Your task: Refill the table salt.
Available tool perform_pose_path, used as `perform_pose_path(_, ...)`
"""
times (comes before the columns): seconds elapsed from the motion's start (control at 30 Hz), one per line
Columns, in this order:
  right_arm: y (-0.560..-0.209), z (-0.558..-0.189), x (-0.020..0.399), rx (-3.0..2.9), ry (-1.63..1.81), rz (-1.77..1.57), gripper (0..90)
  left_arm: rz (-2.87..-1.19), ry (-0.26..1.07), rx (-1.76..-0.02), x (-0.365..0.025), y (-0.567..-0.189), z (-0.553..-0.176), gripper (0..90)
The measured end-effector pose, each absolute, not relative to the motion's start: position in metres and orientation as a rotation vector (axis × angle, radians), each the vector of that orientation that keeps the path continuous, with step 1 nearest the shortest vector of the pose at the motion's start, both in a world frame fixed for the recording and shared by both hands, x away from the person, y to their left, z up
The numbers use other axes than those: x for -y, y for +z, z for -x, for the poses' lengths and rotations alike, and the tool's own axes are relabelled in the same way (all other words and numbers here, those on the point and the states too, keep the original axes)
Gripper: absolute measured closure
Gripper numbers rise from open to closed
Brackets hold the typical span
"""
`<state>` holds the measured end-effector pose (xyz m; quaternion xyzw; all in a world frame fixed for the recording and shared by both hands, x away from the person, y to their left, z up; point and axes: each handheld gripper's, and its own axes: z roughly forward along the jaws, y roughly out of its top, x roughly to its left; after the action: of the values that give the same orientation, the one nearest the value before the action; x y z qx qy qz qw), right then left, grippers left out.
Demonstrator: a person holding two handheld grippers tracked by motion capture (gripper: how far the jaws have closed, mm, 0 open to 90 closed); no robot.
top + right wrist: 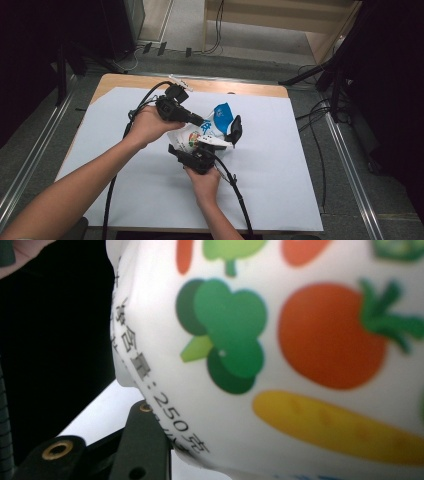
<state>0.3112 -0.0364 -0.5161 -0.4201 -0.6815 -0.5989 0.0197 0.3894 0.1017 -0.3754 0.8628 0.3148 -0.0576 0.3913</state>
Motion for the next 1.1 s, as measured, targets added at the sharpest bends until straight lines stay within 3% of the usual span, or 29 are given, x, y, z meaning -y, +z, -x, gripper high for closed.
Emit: perform_pose_path(1.1, -0.5093, -0.3142, 0.0336, 2.151, -1.830, 1.293, 60.6, -2.170, -0.164, -0.809, -0.1023, -0.3759, -0.3925, 90.0)
